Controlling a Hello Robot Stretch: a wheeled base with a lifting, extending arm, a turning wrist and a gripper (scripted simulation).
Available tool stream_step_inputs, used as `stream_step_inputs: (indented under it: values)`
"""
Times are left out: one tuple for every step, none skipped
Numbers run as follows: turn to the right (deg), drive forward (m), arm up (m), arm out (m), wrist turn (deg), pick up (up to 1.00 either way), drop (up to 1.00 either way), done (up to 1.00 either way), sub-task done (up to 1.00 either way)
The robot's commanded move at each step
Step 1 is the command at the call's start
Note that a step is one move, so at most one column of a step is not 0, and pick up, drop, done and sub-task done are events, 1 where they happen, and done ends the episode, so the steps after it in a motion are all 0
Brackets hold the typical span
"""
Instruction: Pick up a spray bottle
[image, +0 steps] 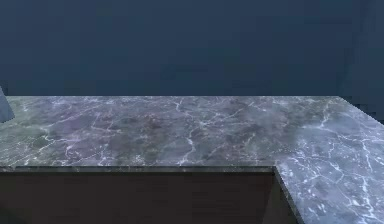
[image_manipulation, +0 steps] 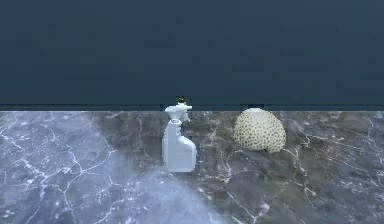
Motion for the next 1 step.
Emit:
stream_step_inputs:
  values:
    - [0.0,0.0,0.5,0.0,0.0,0.0,0.0,0.0,0.0]
